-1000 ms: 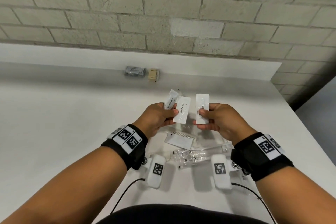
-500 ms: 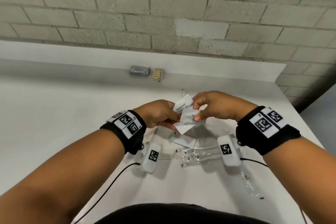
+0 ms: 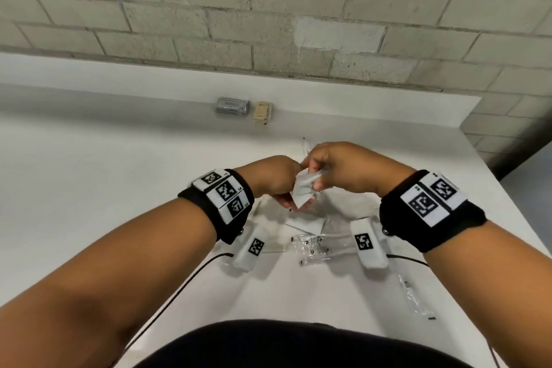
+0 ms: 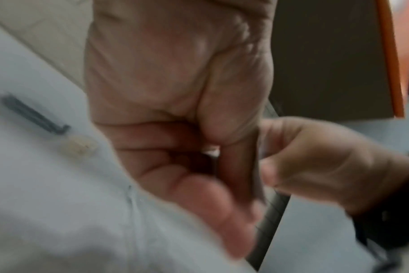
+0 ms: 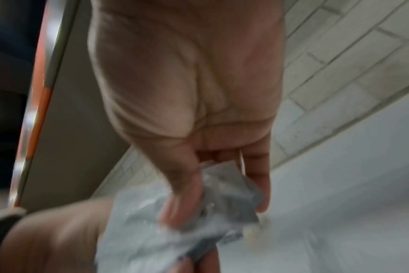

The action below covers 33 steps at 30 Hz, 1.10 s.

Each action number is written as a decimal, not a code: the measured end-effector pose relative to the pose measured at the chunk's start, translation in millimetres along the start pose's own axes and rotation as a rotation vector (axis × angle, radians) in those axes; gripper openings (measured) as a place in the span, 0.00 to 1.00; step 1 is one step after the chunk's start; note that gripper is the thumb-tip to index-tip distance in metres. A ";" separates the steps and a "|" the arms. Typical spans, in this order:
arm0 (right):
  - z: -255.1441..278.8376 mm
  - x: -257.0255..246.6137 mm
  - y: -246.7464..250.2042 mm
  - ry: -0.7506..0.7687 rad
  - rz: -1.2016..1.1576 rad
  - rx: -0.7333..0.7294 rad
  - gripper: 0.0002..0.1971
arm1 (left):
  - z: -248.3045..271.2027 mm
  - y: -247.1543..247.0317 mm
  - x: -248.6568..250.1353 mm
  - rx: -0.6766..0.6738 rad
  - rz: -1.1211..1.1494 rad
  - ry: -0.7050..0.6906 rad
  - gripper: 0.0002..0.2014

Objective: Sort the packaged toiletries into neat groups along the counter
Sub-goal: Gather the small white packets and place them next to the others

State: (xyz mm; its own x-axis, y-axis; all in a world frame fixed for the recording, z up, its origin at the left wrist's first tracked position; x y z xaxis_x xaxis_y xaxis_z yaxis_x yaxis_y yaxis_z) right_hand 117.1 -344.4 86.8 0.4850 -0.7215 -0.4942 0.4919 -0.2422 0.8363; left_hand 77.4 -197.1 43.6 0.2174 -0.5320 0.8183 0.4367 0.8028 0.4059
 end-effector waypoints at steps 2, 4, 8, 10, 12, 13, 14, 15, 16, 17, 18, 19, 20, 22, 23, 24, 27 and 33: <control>-3.4 11.2 -10.3 -0.076 -0.029 0.051 0.12 | -5.0 -6.2 0.1 0.037 0.042 -0.021 0.04; -1.1 30.0 -17.4 -0.150 -0.144 0.101 0.12 | -7.4 -10.7 -10.0 0.122 -0.030 -0.021 0.14; 9.7 65.6 -27.0 -0.331 -0.250 0.153 0.20 | -6.5 -26.5 -33.3 0.043 -0.600 -0.154 0.26; 12.5 76.1 -29.9 -0.374 -0.401 0.183 0.18 | -9.1 -35.9 -39.4 -0.017 -0.869 -0.226 0.25; 14.4 83.0 -30.7 -0.393 -0.495 0.204 0.09 | -11.2 -35.5 -37.7 0.028 -0.922 -0.270 0.17; 15.0 84.9 -30.9 -0.405 -0.522 0.212 0.06 | -11.9 -32.9 -35.6 0.050 -0.895 -0.281 0.13; 15.5 87.0 -31.2 -0.414 -0.559 0.224 0.05 | -12.8 -29.7 -32.8 0.073 -0.856 -0.278 0.12; 16.1 89.0 -31.2 -0.421 -0.610 0.237 0.05 | -12.7 -26.1 -28.7 0.111 -0.803 -0.275 0.11; 16.4 90.5 -30.4 -0.426 -0.668 0.250 0.06 | -12.0 -21.2 -26.5 0.160 -0.727 -0.265 0.11; 17.4 91.7 -28.5 -0.429 -0.731 0.264 0.06 | -12.6 -15.6 -25.8 0.215 -0.600 -0.246 0.09; 18.9 91.3 -26.1 -0.425 -0.797 0.271 0.05 | -12.4 -10.4 -26.5 0.247 -0.405 -0.202 0.07; 20.6 90.7 -23.4 -0.414 -0.862 0.270 0.05 | -11.4 -6.9 -26.7 0.247 -0.174 -0.156 0.05; 21.8 89.8 -20.4 -0.393 -0.909 0.260 0.04 | -10.2 -4.0 -26.1 0.229 0.029 -0.115 0.05; 23.1 85.3 -12.2 -0.341 -0.925 0.217 0.05 | -10.1 0.5 -26.7 0.189 0.219 -0.086 0.07; 23.5 81.4 -7.4 -0.313 -0.900 0.188 0.05 | -10.6 2.0 -27.3 0.178 0.232 -0.087 0.08; 23.1 76.8 -2.6 -0.287 -0.857 0.157 0.05 | -10.4 3.2 -26.8 0.174 0.228 -0.087 0.08; 19.1 53.7 11.6 -0.224 -0.634 0.079 0.07 | -9.0 5.5 -23.0 0.166 0.231 -0.085 0.07; -3.9 27.7 6.1 -0.335 -0.907 0.334 0.06 | -7.6 2.7 -14.1 0.403 0.564 -0.162 0.05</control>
State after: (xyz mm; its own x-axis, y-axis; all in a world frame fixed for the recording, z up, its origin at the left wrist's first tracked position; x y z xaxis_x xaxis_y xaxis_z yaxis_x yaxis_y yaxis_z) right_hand 136.4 -363.4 77.3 -0.2217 -0.3080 -0.9252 0.3214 -0.9189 0.2289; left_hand 82.2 -189.4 30.0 0.1689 0.0159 0.9855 -0.0680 0.9977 -0.0044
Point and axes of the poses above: each hand's wrist, its own z-axis away from the middle knuckle, its own y-axis out of the back of the hand, x = y × z, the point moved 1 cm from there along -z, towards the middle knuckle, and after that the axes turned 6 degrees about -y, right-handed, at the moved point
